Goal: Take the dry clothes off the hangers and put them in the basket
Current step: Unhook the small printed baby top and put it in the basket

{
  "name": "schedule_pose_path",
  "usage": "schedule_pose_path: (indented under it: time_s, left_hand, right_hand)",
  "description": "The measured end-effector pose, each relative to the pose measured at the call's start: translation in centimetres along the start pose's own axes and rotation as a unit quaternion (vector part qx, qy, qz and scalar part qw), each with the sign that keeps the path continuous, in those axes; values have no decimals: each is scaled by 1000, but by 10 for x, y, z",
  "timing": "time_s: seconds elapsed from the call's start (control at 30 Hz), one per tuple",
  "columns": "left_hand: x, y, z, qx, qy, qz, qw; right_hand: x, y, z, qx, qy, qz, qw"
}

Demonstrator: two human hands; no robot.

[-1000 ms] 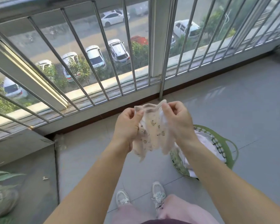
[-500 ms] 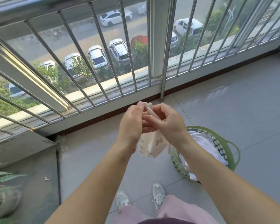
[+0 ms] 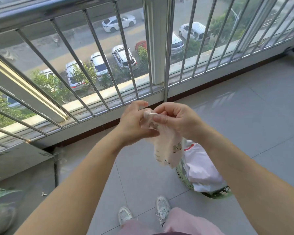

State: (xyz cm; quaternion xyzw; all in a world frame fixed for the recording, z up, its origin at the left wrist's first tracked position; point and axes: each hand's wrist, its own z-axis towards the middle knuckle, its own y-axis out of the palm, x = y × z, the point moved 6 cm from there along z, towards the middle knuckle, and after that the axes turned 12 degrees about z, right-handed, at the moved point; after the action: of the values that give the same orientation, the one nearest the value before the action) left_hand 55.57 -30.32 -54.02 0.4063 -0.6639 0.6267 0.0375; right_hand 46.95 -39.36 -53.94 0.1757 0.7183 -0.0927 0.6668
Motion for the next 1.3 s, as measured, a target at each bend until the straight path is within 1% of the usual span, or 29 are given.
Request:
schedule_pose_path:
  time_s: [0.07, 0.17, 0.27, 0.33, 0.4, 0.47, 0.53, 0.6, 0.73, 0.77, 0.8, 0.83, 0.93, 0.97, 1.07, 1.17, 1.3]
  left_hand:
    - [2, 0, 5, -27, 20, 18, 999]
    - [-2, 3, 8, -63, 6, -10, 998]
    - [2, 1, 8, -50, 24, 3, 998]
    - [8, -1, 8, -43, 41, -2, 998]
    - [13, -2, 7, -44, 57, -2, 997]
    - [18, -1, 5, -44, 74, 5, 996]
    - [22, -1, 4, -40, 82, 16, 996]
    - [26, 2, 1, -49, 91, 20, 994]
    - [38, 13, -7, -67, 113, 37, 991]
    - [40, 15, -8, -65, 115, 46, 990]
    - [43, 19, -9, -62, 116, 53, 990]
    - [44, 21, -9, -58, 114, 59, 990]
    - [54, 37, -9, -54, 107, 56, 991]
    - [56, 42, -9, -57, 104, 56, 991]
    - [75, 61, -1, -65, 108, 82, 989]
    - [94, 77, 13, -65, 102, 104, 987]
    - [127, 105, 44, -55, 70, 105, 990]
  right_hand:
    - [-8, -11, -4, -8, 6, 2, 1000]
    - [-20, -28, -9, -3, 6, 0, 1000]
    - [-27, -44, -18, -11, 25, -64, 998]
    - [-27, -52, -25, -29, 65, -140, 988]
    - [-24, -60, -31, -35, 102, -261, 959]
    - [-24, -67, -36, -29, 104, -402, 909]
    - [-25, -72, -41, -20, 103, -500, 860]
    - [-27, -75, -50, -2, 109, -550, 828]
    - [-31, -75, -68, 45, 126, -609, 782]
    - [-30, -76, -72, 57, 138, -613, 776]
    - [-28, -80, -79, 71, 153, -603, 779]
    - [-27, -84, -84, 86, 164, -579, 794]
    - [-19, -101, -100, 108, 175, -468, 859]
    - [-18, -104, -102, 107, 169, -448, 871]
    - [-17, -121, -110, 90, 155, -432, 884]
    - [-11, -144, -115, 92, 140, -415, 894]
    - [-3, -193, -114, 57, 101, -391, 913]
